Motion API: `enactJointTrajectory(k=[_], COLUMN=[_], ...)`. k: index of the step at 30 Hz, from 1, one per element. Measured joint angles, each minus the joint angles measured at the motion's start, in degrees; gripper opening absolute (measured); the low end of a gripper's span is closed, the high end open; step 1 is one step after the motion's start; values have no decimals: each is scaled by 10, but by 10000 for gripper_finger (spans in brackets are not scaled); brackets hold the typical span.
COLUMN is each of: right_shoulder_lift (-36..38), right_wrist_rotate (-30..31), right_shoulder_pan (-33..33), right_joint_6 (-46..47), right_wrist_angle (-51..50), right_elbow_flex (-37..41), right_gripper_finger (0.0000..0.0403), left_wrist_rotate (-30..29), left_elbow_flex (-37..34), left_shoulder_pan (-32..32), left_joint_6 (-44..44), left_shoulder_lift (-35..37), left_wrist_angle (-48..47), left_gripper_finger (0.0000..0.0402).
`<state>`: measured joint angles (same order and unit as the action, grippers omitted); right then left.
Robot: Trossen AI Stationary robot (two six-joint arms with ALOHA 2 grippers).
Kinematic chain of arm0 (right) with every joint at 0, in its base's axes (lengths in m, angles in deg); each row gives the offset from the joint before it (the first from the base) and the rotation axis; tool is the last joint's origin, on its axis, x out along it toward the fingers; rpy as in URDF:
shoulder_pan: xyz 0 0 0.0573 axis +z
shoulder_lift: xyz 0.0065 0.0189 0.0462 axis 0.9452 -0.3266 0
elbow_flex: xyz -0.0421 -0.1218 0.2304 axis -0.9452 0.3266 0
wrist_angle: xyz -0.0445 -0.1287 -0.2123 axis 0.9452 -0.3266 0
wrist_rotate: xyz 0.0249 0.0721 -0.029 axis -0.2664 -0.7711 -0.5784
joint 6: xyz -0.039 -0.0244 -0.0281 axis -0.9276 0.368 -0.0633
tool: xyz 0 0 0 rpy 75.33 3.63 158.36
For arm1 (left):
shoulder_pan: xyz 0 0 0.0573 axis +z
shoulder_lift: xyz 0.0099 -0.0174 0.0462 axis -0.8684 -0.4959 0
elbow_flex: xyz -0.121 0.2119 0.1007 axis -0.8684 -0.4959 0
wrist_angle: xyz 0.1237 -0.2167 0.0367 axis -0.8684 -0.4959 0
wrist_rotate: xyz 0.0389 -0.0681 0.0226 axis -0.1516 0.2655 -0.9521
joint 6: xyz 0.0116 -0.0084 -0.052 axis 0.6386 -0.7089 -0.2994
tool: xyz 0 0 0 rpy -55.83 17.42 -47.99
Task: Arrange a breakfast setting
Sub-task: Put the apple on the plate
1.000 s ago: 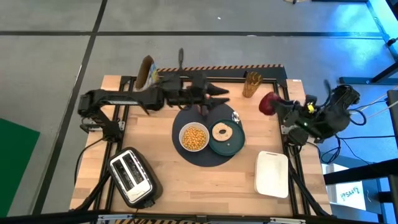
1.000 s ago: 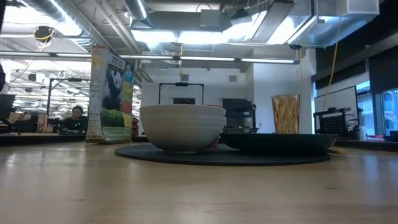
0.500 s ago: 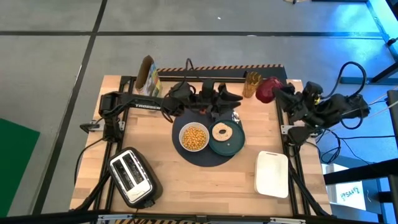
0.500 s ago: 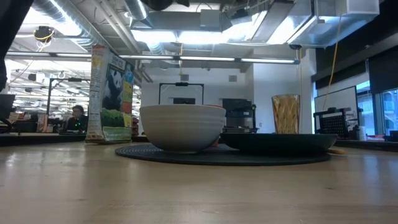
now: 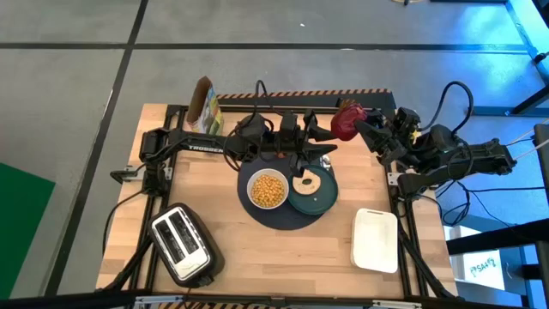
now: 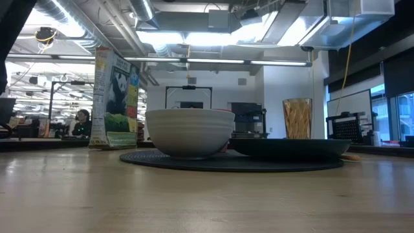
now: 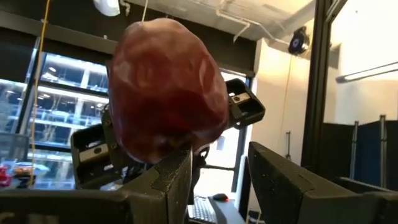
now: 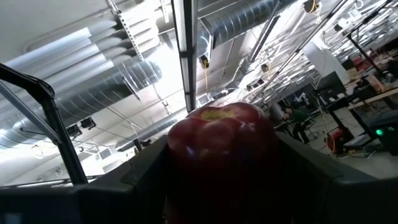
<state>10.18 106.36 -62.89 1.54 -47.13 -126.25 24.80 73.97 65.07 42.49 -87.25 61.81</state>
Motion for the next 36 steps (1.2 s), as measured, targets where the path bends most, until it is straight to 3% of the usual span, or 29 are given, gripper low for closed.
enactJointTrajectory(k=[4, 17, 27, 36], right_shoulder_lift=[1, 7, 7, 7], right_wrist_rotate=[-9, -24, -10, 7], right_shoulder_pan=[-3, -2, -2, -2], right_joint_6=[3, -2, -12, -18], right_wrist_angle=[1, 26, -9, -11], right_elbow_flex=[0, 0, 0, 0], right_gripper_finger=[234, 234, 234, 234], left_wrist_rotate=[-6, -62, -49, -36], left_elbow_flex=[10, 10, 10, 10], left_shoulder_pan=[0, 4, 10, 10], left_joint_6=[14, 42, 42, 41], left_shoulder_lift=[1, 1, 1, 1], left_wrist_angle=[-39, -43, -35, -39], left_gripper_finger=[151, 151, 150, 105])
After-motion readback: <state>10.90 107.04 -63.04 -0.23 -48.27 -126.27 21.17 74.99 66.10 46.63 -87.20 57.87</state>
